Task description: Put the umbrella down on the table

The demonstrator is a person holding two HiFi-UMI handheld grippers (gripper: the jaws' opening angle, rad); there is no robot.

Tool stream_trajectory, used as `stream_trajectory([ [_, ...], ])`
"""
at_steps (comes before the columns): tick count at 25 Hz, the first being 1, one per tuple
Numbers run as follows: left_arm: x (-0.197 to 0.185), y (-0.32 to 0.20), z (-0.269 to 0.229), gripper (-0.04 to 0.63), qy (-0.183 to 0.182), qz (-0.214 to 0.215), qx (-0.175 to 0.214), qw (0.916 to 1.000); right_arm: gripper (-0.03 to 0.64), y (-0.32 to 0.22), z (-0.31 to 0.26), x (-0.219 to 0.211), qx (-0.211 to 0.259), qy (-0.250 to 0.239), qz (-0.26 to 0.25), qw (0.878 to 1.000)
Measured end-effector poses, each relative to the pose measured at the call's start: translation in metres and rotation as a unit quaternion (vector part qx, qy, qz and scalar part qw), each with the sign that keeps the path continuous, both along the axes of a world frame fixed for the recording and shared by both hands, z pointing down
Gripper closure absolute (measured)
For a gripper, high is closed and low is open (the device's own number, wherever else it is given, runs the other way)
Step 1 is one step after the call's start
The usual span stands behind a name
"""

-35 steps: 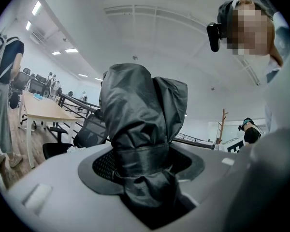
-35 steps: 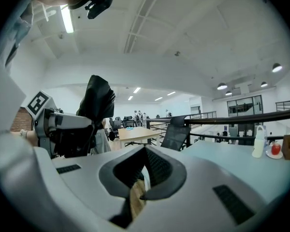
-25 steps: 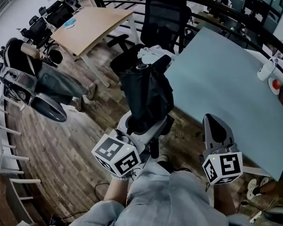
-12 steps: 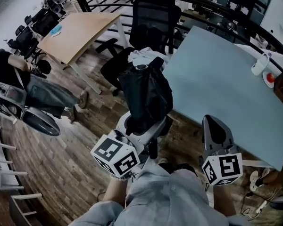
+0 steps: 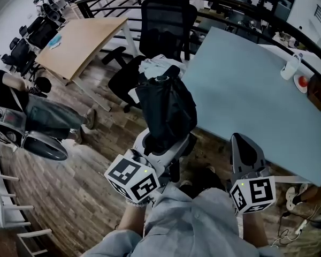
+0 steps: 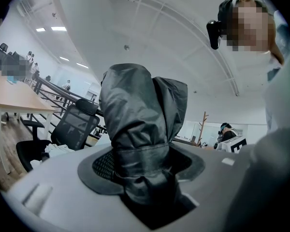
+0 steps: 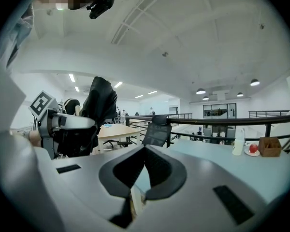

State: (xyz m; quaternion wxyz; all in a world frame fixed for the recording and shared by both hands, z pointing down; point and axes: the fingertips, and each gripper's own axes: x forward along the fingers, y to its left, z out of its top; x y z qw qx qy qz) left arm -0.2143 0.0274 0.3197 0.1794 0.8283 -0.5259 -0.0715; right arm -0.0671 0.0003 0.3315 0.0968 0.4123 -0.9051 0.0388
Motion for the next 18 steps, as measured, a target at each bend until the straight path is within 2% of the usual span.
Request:
stream_trajectory([
  [6, 0.004, -0.017, 0.002, 0.324, -0.005, 0.009, 0.000, 1.0000, 0.626, -0.018, 0.002, 0.008, 0.000, -0.001, 0.012, 1.000],
  [18, 0.011, -0.082, 0.008, 0.324, -0.011, 0.000, -0.011, 0.9999, 0.626, -0.086, 0.009, 0.010, -0.003, -0.004, 0.000, 1.000],
])
